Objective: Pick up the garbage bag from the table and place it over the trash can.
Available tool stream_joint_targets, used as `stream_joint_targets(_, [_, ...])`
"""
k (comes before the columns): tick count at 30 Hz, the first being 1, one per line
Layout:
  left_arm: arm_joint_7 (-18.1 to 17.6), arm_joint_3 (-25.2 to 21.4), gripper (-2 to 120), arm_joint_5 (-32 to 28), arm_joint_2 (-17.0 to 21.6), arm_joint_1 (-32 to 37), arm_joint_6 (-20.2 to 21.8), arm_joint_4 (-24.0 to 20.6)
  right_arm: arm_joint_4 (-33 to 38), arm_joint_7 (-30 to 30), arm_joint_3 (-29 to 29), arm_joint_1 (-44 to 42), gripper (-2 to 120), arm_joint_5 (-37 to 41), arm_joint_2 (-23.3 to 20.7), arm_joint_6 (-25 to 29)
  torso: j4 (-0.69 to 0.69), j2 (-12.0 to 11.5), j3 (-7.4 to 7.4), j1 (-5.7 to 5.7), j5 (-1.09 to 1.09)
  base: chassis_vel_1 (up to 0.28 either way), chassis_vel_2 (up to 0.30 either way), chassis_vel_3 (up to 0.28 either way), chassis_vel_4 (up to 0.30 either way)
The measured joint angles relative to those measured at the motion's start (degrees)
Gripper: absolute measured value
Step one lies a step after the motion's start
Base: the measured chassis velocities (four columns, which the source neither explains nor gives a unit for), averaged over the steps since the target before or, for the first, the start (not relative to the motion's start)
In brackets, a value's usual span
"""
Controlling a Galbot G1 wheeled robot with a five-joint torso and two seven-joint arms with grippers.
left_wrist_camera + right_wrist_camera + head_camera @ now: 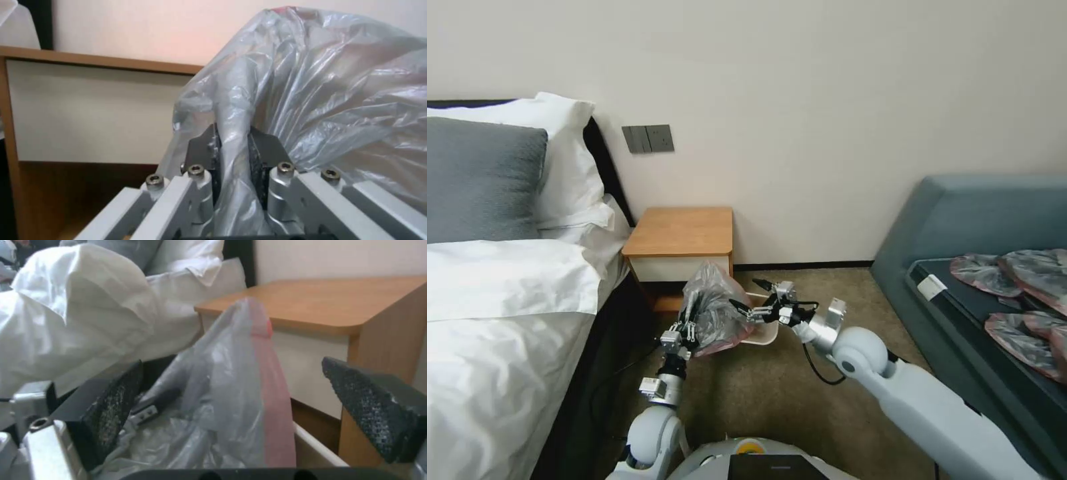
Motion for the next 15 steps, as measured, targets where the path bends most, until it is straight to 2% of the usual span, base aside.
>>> stream_joint_targets(8, [0.2, -0.2, 11, -0.1, 0.0, -0.2, -0.3, 0.0, -4.5, 0.0, -3.3, 5.2, 100, 0.1, 1.4, -0.1, 0.01, 0.0, 0.00, 0.00, -0.01, 0.000, 0.000, 0.000, 0.000])
stream_joint_targets(15, [0.4, -0.3, 11, -0.2, 0.2, -0.3, -0.5, -0.3, -5.6, -0.2, -4.4, 5.8, 100, -0.6, 1.8, 0.0, 0.00, 0.0, 0.00, 0.00, 0.00, 0.000, 0.000, 0.000, 0.000])
